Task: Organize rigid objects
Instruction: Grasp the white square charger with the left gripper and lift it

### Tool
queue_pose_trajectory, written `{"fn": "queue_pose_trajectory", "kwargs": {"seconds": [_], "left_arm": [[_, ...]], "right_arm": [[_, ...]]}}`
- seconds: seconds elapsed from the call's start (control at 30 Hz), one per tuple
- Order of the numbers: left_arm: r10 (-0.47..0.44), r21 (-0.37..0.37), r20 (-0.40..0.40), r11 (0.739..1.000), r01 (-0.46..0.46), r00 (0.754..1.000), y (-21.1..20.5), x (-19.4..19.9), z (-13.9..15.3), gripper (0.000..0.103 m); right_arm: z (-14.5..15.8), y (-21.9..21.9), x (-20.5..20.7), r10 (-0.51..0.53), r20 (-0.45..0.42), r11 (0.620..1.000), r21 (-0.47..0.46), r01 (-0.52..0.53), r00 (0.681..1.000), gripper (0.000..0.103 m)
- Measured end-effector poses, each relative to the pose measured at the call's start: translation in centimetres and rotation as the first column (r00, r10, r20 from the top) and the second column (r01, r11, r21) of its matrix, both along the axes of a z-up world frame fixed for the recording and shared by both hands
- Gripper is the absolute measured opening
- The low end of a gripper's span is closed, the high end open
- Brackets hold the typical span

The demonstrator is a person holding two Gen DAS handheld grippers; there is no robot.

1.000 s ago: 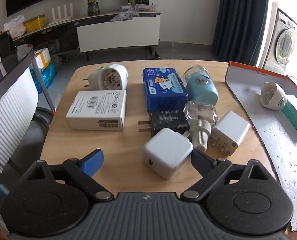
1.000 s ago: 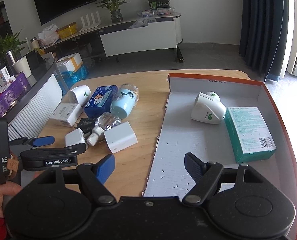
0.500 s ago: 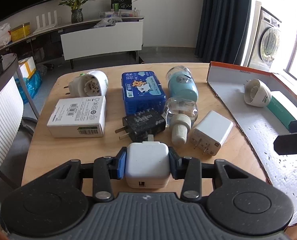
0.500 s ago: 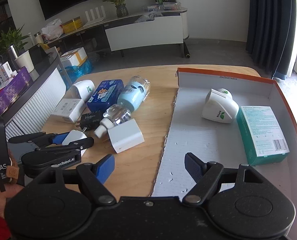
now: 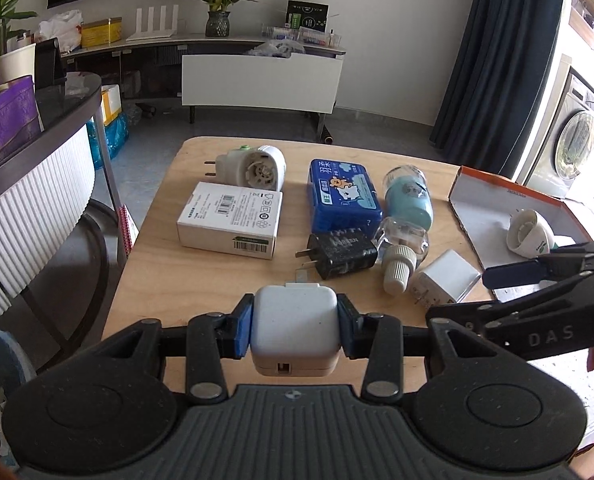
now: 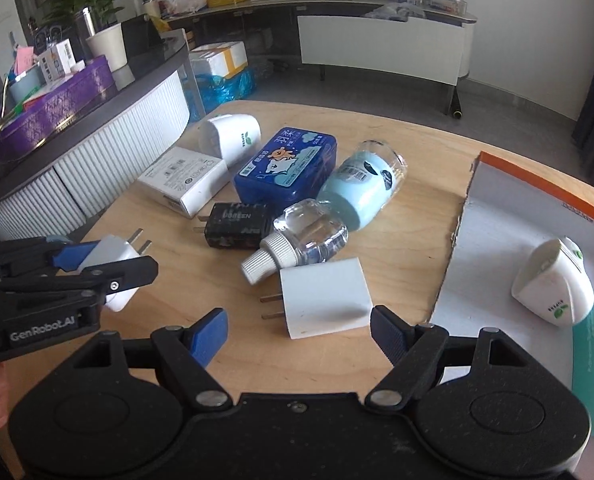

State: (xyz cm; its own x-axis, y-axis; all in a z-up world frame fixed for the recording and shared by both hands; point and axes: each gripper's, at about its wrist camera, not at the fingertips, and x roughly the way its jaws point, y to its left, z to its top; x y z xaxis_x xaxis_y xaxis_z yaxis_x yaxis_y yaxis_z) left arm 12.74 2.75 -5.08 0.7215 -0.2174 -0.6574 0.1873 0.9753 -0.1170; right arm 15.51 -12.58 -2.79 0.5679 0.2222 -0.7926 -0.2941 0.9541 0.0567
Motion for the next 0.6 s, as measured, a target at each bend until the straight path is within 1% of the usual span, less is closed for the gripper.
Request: {"fn": "queue_pose_trajectory", "kwargs": {"seconds": [0.23,0.3,0.43,0.5,0.53,0.6], "left_arm": [[0.004,-0.017,-0.007,1.0,-0.004,1.0,0.1,0.2,-0.3,0.042],[0.003,-0.015,-0.009,1.0,-0.003,1.0,0.1,0.2,-0.4,0.042],[0.006,-0.019,-0.009,1.0,-0.006,1.0,0.2,0.1,-0.3,0.042],[0.007,-0.017,-0.007,1.0,-0.007,1.0,0.1,0.0,-0.3,0.042],[0.007,-0.017,-0.007,1.0,-0.008,1.0,0.1,0.0,-0.3,0.042],[0.006,-0.016,-0.004,1.0,-0.006,1.0,0.1,-0.1,-0.2,0.042]], "right_arm": [[-1.5,0.9,1.9,0.036,-0.008,0.996,-0.08,-0.037,0.999,0.095],[-1.9,0.8,2.2,0.046,-0.005,0.995,-0.086,-0.046,0.999,0.095],[-2.0,0.5,2.8,0.066,-0.006,0.996,-0.063,-0.066,0.998,0.095],[-1.9,0.3,3.0,0.072,-0.005,0.996,-0.05,-0.073,0.997,0.086],[-1.8,0.2,2.9,0.082,-0.006,0.996,-0.043,-0.082,0.997,0.083],[-1.7,0.1,2.5,0.077,-0.009,0.996,-0.042,-0.077,0.997,0.083]]}}
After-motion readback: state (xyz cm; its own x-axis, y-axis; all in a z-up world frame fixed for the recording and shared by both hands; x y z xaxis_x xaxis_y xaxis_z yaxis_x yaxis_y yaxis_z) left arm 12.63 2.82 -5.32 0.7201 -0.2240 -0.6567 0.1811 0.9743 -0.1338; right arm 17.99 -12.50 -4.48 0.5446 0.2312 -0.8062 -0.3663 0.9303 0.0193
